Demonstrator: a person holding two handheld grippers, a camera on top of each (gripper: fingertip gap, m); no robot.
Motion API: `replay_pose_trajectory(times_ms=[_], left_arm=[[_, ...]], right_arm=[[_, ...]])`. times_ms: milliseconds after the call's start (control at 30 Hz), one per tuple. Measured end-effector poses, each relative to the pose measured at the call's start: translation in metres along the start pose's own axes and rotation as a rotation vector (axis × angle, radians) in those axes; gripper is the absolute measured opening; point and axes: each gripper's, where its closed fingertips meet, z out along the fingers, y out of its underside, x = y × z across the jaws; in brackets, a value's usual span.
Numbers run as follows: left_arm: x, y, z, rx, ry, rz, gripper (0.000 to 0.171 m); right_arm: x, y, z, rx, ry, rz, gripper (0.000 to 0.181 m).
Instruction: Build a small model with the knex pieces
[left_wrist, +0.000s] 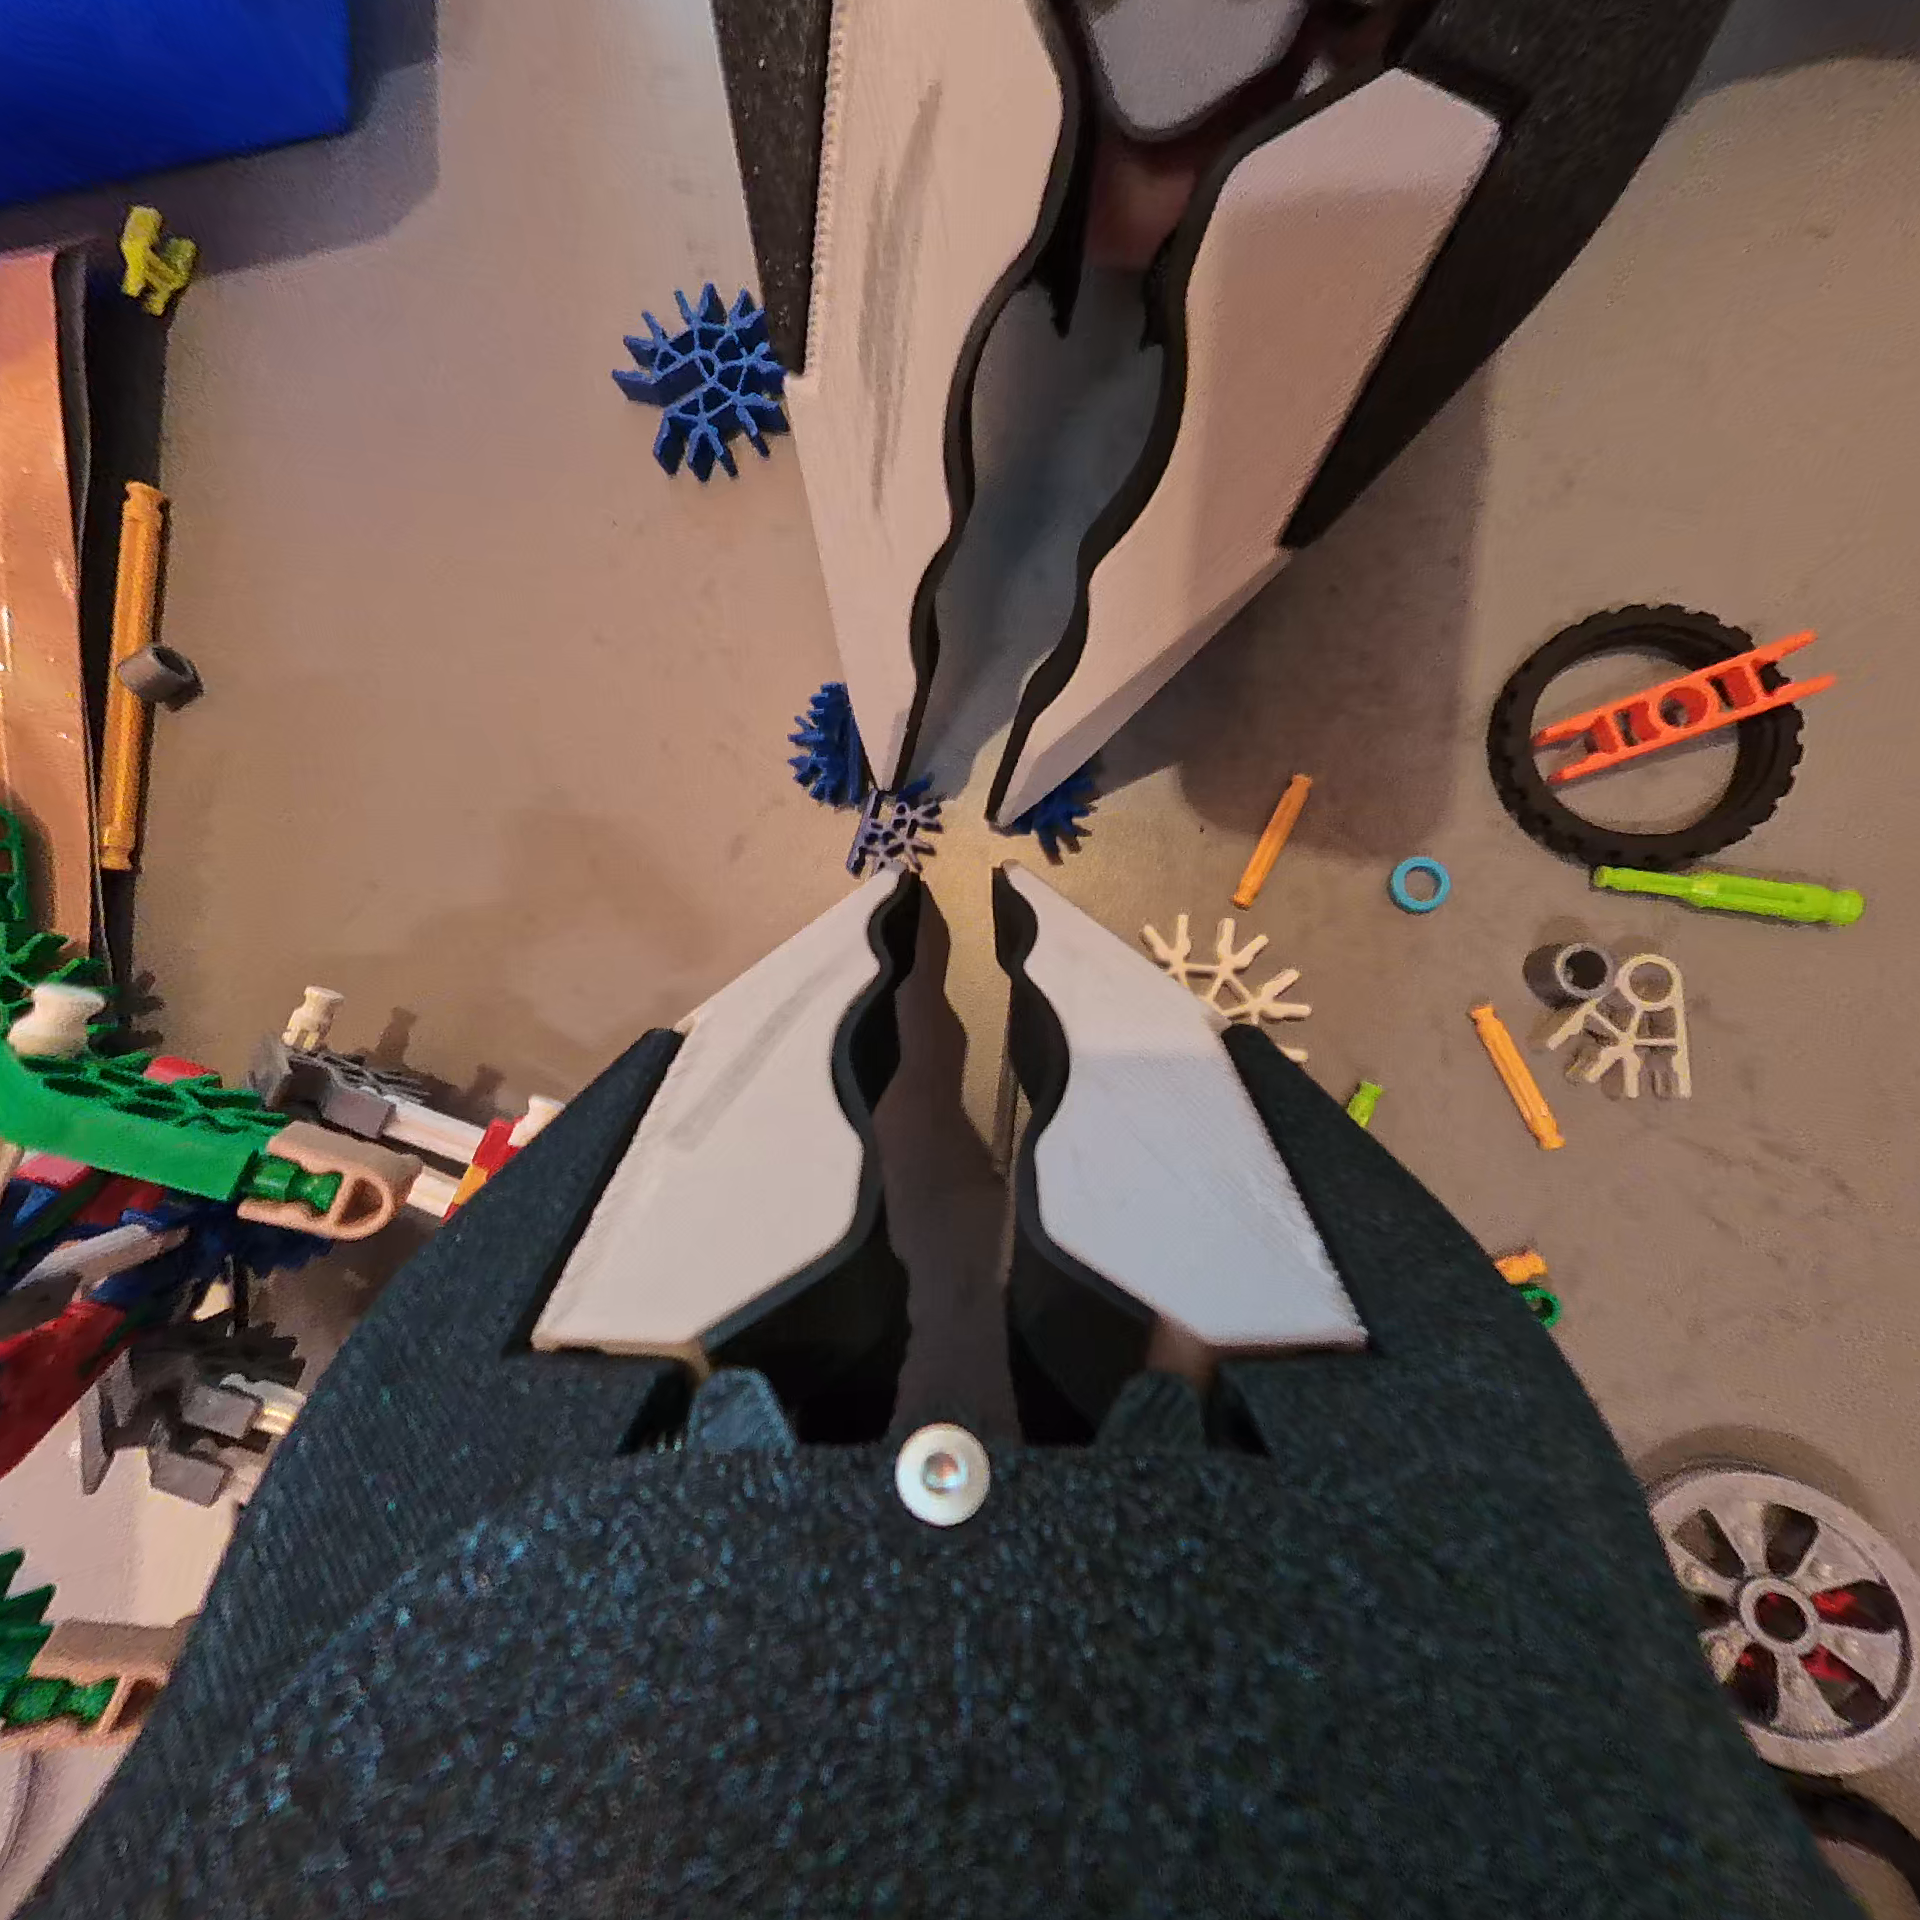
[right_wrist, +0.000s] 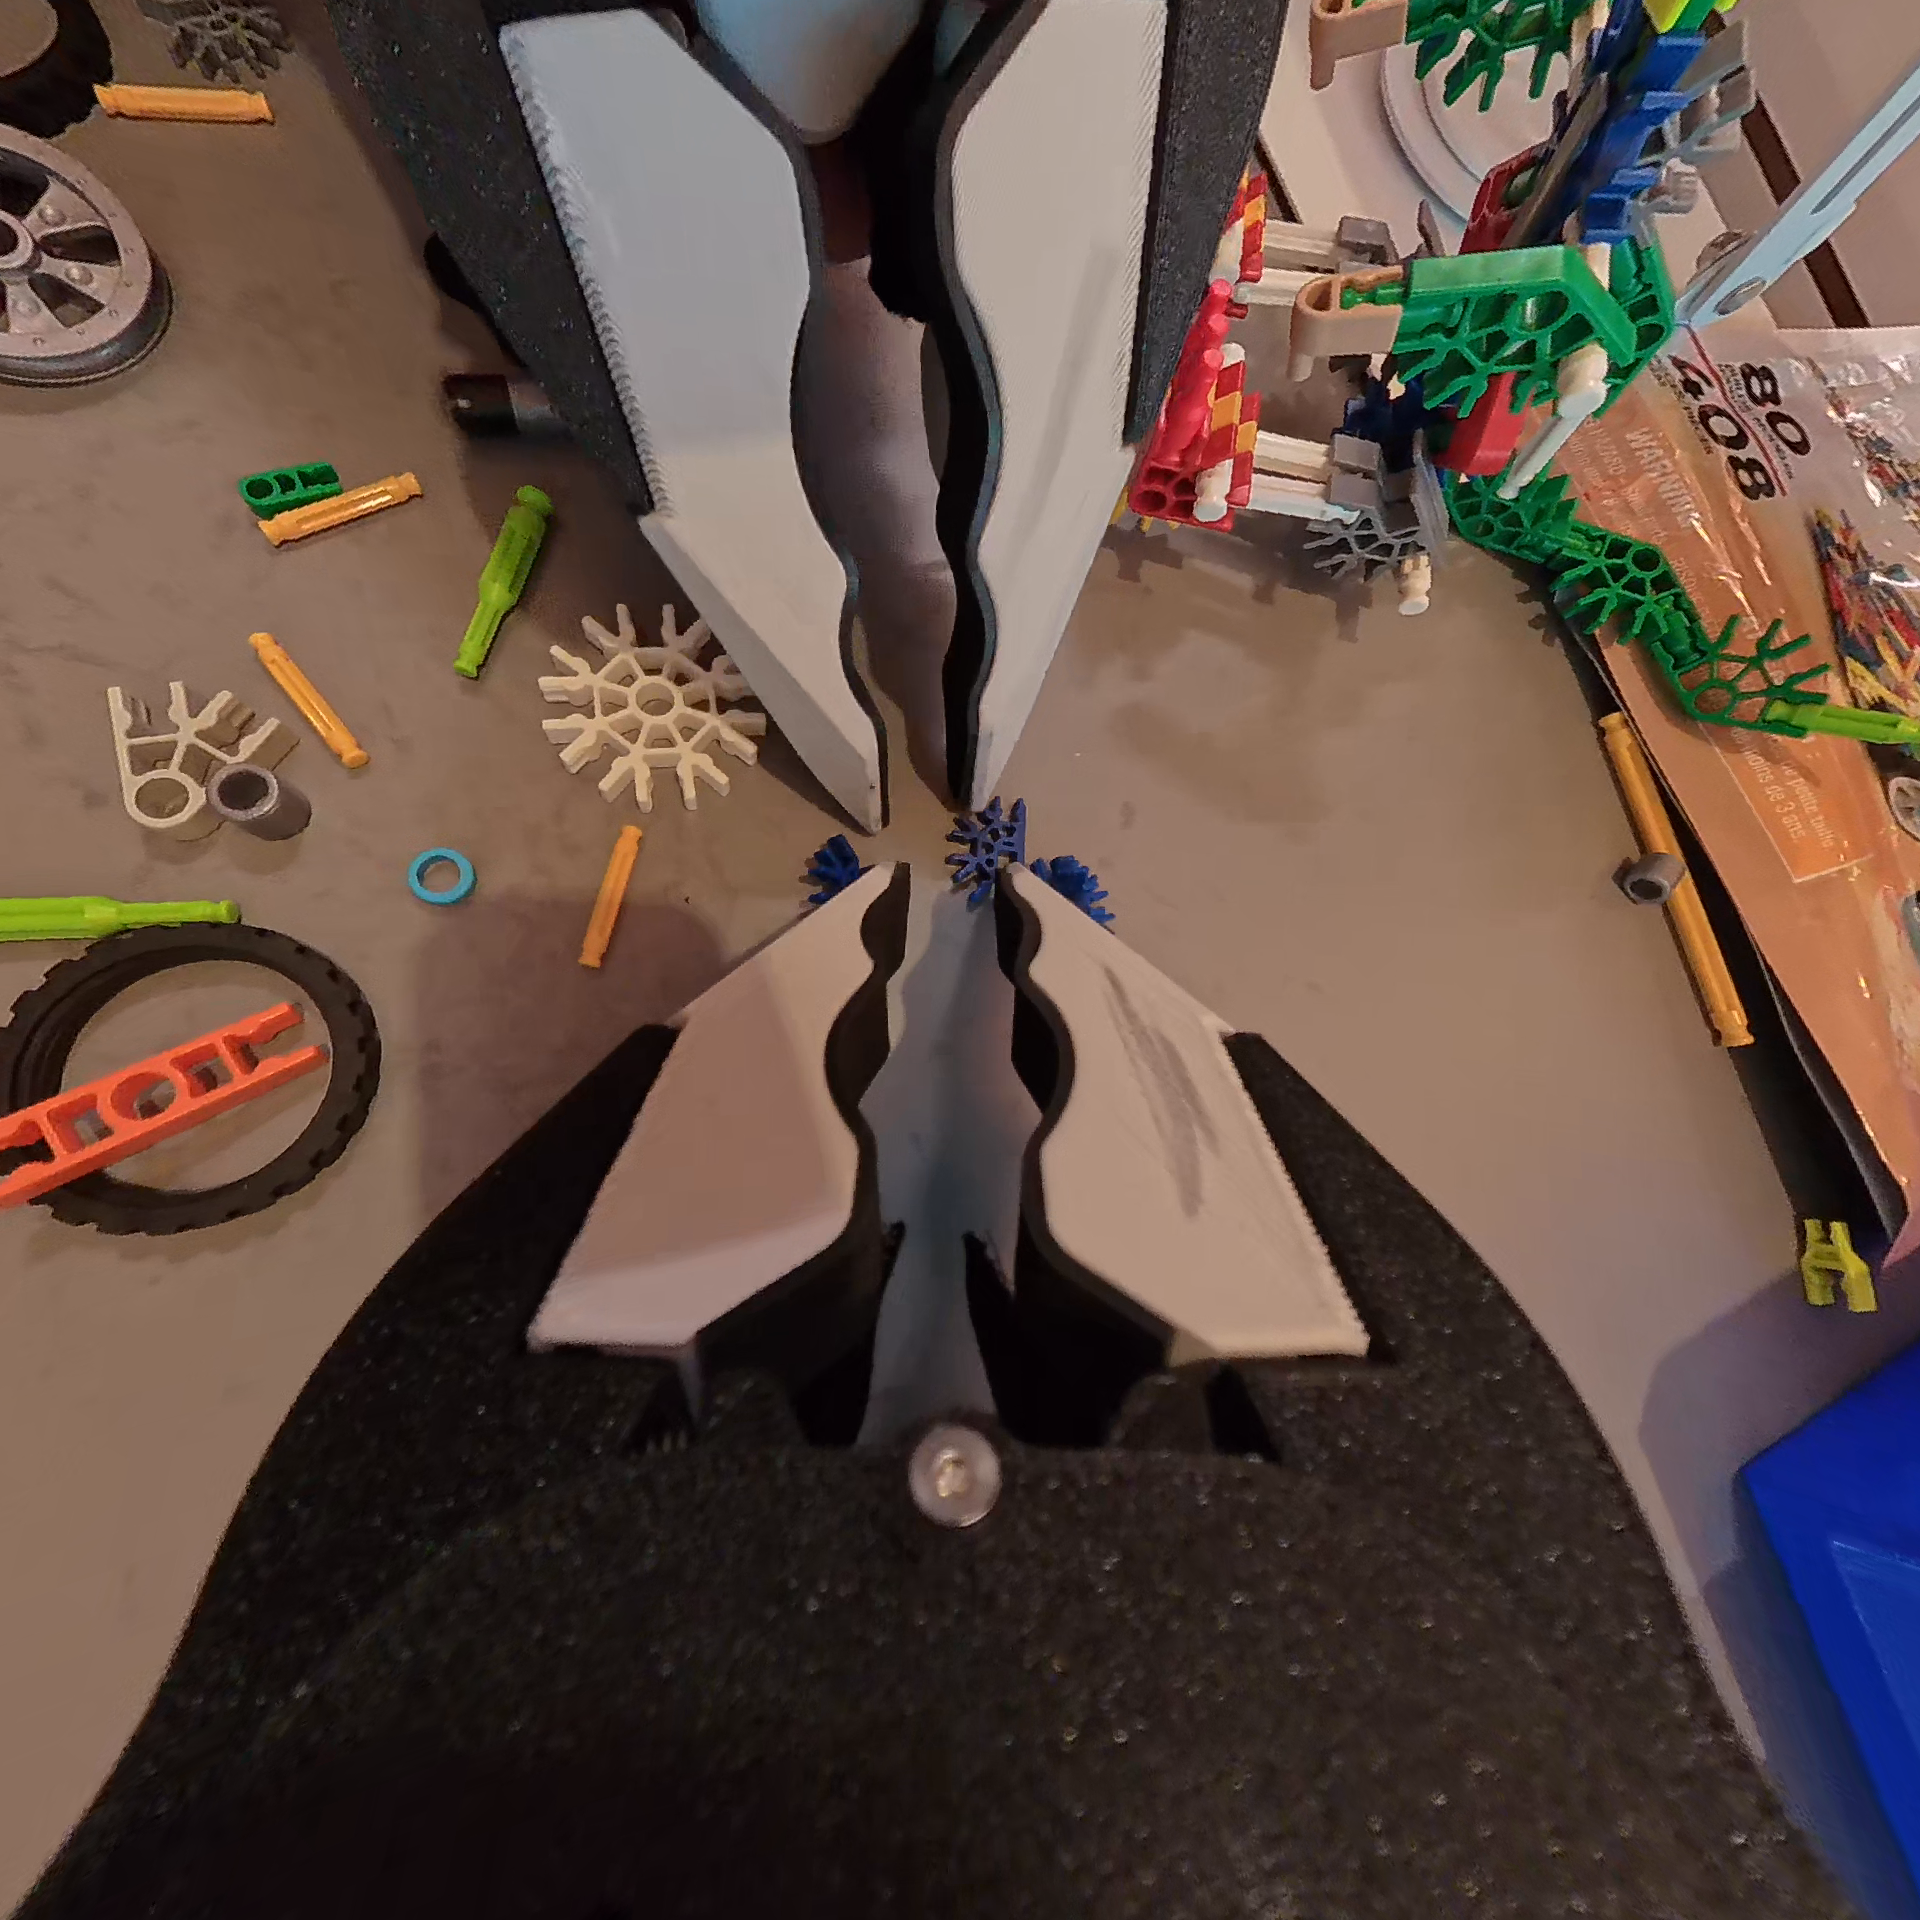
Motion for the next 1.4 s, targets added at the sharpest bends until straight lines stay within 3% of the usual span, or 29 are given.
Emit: replay_pose_trajectory(times_ms=[567, 1133, 1400], left_arm=[[-0.01, -0.003, 0.002, 0.009, -0.074, 0.033, 0.013], [-0.009, -0.004, 0.003, 0.01, -0.084, 0.062, 0.012], [-0.008, -0.003, 0.003, 0.003, -0.076, 0.056, 0.013]], right_arm=[[0.0, 0.002, 0.0, 0.001, -0.038, 0.101, 0.013], [0.002, 0.002, 0.001, -0.003, -0.01, 0.057, 0.001], [0.001, 0.001, 0.002, -0.003, -0.018, 0.064, 0.005]])
